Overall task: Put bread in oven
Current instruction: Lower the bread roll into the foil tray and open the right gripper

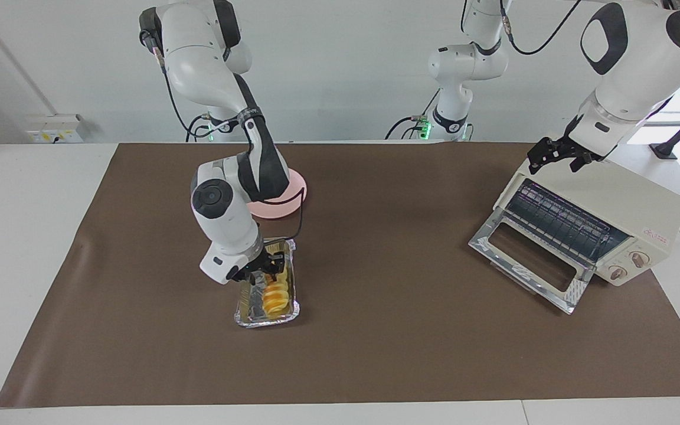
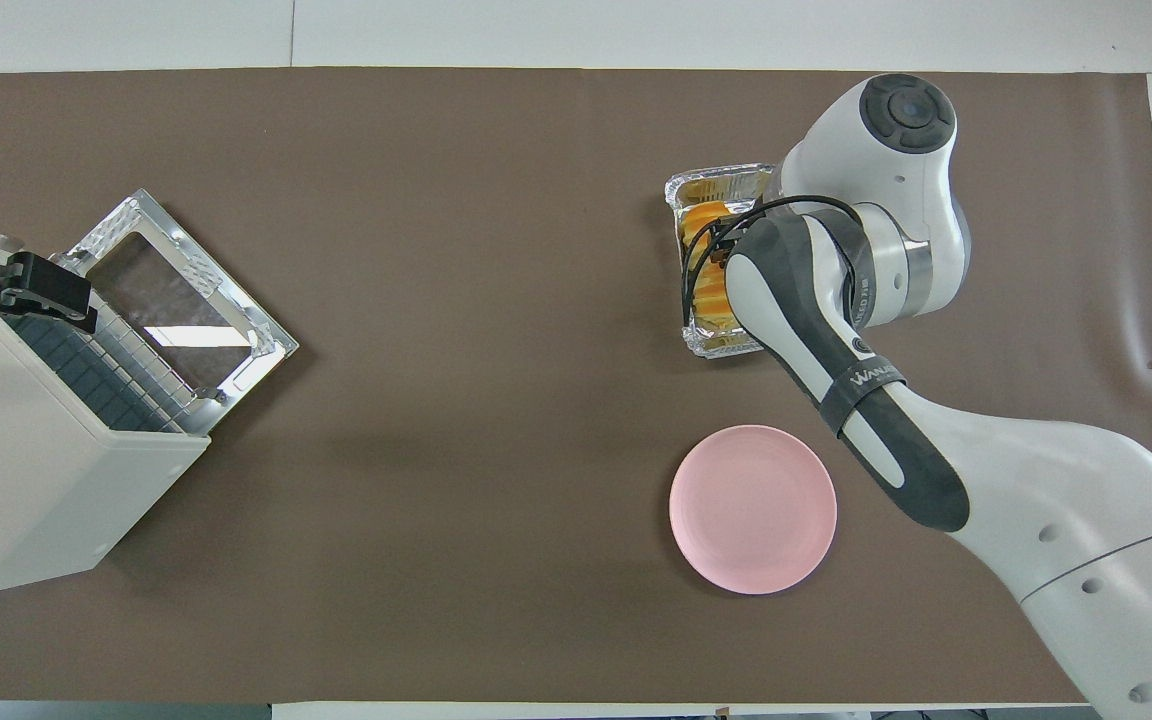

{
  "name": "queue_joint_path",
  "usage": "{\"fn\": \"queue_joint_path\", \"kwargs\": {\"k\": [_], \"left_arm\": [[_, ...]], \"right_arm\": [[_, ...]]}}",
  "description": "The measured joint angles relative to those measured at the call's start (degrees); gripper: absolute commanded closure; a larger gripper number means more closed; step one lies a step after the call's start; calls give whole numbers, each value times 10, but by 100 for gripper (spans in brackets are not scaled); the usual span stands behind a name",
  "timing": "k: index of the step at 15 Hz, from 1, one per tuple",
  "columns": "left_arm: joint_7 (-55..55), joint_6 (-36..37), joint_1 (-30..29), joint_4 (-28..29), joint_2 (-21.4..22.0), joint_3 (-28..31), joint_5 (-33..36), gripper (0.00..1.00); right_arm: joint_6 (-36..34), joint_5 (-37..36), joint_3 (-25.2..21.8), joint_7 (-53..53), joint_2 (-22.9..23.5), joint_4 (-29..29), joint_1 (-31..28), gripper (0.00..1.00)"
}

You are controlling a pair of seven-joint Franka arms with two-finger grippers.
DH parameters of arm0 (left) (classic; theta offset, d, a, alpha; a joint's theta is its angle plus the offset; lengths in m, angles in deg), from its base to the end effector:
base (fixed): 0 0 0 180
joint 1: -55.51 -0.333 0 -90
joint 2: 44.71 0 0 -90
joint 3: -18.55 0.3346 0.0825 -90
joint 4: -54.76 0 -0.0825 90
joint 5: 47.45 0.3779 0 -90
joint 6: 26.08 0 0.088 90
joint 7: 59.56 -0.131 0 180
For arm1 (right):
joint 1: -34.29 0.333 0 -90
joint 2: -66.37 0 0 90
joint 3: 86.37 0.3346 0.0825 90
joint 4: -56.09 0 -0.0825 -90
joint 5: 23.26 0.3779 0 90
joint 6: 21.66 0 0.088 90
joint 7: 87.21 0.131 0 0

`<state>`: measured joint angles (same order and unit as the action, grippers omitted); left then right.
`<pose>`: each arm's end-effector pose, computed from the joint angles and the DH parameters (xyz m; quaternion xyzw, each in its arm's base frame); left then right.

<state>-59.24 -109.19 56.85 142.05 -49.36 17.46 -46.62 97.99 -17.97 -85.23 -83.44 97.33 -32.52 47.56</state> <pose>0.5563 -0.0211 0.5865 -0.9968 0.0181 0.0768 0.0083 0.6775 0.1787 0.3323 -0.9966 -0.0685 0.0065 0.0448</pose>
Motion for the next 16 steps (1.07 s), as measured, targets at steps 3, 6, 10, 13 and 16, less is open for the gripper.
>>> {"fn": "queue_joint_path", "kwargs": {"k": [3, 6, 10, 13, 16], "left_arm": [[0, 0, 0, 0, 0, 0, 0, 0], [0, 0, 0, 0, 0, 0, 0, 0], [0, 0, 0, 0, 0, 0, 0, 0], [0, 0, 0, 0, 0, 0, 0, 0], [0, 0, 0, 0, 0, 0, 0, 0]], "right_arm": [[-19, 1, -1, 0, -3, 10, -3, 0], [-60, 1, -3, 0, -9, 36, -7, 0], [-59, -13, -7, -1, -12, 36, -29, 0], [-28, -23, -7, -9, -5, 15, -41, 0], [1, -23, -7, -9, 4, -2, -38, 11]]}}
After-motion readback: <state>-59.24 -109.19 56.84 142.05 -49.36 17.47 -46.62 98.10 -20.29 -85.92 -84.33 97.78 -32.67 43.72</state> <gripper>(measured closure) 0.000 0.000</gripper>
